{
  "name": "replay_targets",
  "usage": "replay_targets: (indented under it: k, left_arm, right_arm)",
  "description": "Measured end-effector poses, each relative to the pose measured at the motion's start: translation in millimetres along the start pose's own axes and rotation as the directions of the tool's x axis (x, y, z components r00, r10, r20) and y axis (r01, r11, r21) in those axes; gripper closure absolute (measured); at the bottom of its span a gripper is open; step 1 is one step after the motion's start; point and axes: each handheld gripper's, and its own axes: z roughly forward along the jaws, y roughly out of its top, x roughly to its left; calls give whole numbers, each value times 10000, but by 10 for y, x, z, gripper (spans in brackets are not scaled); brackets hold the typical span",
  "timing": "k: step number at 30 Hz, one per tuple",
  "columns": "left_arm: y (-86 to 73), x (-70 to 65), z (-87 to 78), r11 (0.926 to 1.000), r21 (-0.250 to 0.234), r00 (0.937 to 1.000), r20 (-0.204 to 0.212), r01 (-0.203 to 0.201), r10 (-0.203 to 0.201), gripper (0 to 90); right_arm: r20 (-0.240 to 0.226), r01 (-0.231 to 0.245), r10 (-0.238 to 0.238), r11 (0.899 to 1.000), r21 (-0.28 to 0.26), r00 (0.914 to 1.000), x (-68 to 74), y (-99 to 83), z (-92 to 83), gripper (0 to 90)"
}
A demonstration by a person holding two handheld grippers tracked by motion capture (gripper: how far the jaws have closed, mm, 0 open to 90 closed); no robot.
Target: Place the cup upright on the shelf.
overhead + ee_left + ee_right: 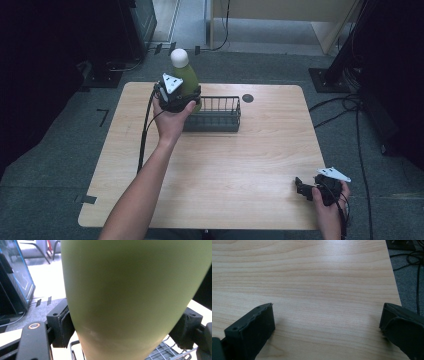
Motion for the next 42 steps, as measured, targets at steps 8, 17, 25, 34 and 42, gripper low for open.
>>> replay_targets:
  k: [8,17,25,34,42]
  left_arm:
    - [-112,-13,167,9987,400,9995,-98,-307,311,209]
    - [-248,0,284,9953,909,9990,-249,-336,360,209]
    - [-306,43,318,9952,957,9996,-210,-179,200,208]
    - [-313,57,379,9956,928,9997,-220,87,-67,201]
    - [-319,67,390,9950,990,9998,-154,117,-103,196]
  right_arm:
    - [-1,4,-4,10000,-6,10000,0,0,0,0]
    - [1,2,-2,10000,0,10000,0,0,0,0]
    - [-4,5,-5,10000,-3,10000,0,0,0,0]
    - [-2,0,0,10000,-5,10000,0,0,0,0]
    - [0,0,0,10000,0,10000,0,0,0,0]
